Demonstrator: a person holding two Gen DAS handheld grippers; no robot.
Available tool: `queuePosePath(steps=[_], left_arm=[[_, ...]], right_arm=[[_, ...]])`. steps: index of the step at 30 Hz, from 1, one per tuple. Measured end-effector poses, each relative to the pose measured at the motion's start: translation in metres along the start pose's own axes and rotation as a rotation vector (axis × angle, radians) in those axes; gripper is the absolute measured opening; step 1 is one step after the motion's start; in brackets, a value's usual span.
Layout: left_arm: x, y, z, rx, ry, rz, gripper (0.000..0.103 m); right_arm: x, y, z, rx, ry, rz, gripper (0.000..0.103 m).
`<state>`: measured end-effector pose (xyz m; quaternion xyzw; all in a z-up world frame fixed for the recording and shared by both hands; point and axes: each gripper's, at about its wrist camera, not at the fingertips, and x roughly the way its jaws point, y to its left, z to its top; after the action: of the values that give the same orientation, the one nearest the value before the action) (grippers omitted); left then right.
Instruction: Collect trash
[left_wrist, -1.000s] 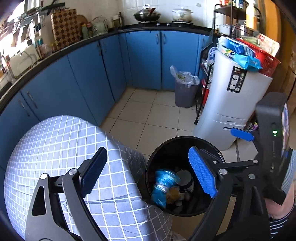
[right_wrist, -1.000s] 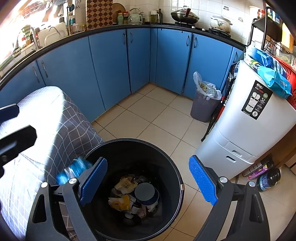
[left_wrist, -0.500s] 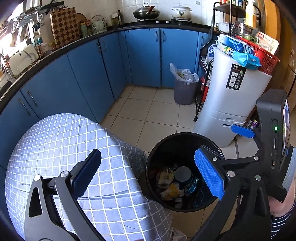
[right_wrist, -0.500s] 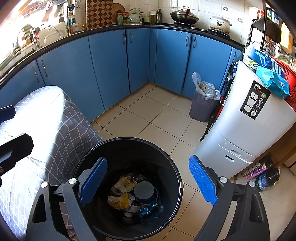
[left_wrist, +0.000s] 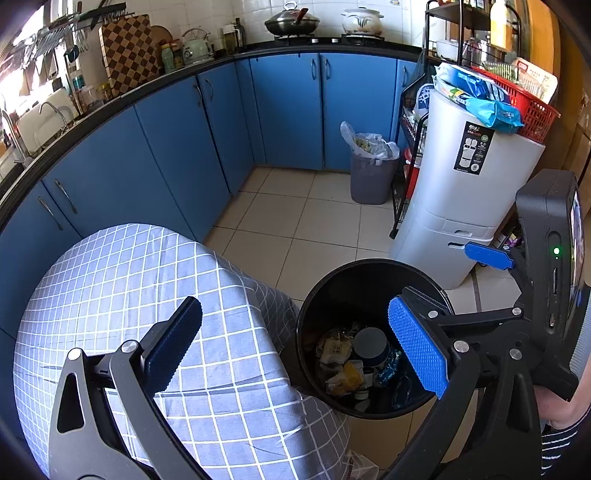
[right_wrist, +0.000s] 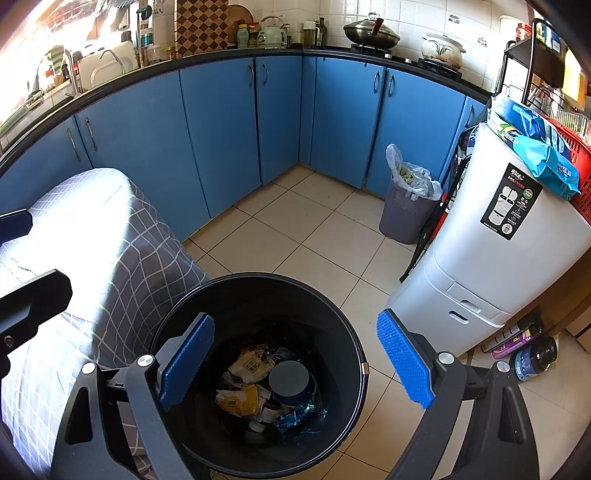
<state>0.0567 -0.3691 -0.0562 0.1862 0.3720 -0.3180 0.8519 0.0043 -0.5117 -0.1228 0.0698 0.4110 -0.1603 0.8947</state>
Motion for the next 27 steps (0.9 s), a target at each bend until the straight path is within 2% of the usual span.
queuePosePath(steps=[7, 14, 27], left_arm=[[0.0, 0.0, 0.0, 0.007, 0.011, 0.004, 0.1], [0.0, 0.004, 0.0, -0.017, 0.021, -0.04, 0.1], [0.004, 0.01, -0.001, -0.055, 0.05, -0.072, 0.1]], right_arm=[[0.001, 0.001, 0.001, -0.004, 0.001, -0.002, 0.088], [0.001, 0.002, 0.001, -0.005, 0.002, -0.005, 0.088], [0.001, 0.002, -0.001, -0.008, 0.005, -0.007, 0.088]])
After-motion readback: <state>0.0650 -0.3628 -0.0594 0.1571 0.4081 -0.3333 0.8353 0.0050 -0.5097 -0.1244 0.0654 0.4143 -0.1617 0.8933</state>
